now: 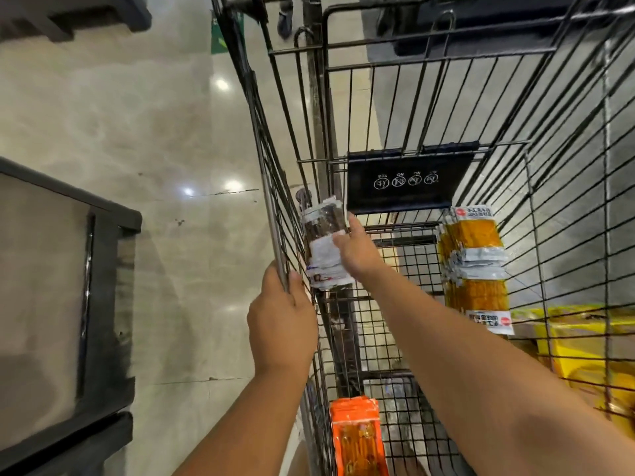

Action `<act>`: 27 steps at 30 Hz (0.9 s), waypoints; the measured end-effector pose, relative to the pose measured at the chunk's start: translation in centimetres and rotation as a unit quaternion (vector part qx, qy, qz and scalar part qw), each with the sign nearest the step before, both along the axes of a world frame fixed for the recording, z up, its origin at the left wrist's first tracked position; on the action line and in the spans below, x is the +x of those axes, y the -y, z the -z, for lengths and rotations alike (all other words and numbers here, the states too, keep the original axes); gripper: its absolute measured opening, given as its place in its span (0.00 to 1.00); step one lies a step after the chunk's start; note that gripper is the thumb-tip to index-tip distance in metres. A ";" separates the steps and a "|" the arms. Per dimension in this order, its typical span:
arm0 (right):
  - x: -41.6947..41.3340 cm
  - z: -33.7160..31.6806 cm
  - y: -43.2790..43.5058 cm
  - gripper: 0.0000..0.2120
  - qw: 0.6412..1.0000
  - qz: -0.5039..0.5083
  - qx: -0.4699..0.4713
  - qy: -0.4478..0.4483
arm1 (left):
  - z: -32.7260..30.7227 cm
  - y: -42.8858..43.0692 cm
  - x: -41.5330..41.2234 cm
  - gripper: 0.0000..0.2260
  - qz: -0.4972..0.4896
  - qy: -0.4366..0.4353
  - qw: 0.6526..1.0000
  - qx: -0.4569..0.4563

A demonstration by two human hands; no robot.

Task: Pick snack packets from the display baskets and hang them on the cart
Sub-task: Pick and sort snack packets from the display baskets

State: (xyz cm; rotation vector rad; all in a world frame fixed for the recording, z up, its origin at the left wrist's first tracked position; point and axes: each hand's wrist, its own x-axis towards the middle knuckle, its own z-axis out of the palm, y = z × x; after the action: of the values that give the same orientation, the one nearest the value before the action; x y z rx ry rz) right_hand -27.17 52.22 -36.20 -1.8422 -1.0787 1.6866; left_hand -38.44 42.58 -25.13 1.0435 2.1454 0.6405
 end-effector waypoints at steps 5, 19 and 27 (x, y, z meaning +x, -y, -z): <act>-2.8 1.5 -0.2 0.23 0.993 0.029 0.012 0.114 | 0.2 -0.1 -0.1 0.15 -0.001 0.009 1.000 0.011; -0.3 3.6 5.8 0.36 0.743 0.501 -0.345 -0.279 | 0.9 0.2 -0.1 0.10 0.011 0.007 1.000 0.024; -0.6 2.5 2.7 0.48 0.708 0.466 -0.247 -0.470 | 0.4 -0.2 -0.5 0.28 0.006 0.011 1.000 0.022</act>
State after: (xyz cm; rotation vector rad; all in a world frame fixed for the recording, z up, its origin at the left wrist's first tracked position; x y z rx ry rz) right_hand -27.76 49.52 -38.72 -1.0282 0.6982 1.8273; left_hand -38.95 42.75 -25.56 1.0680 2.1127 0.6941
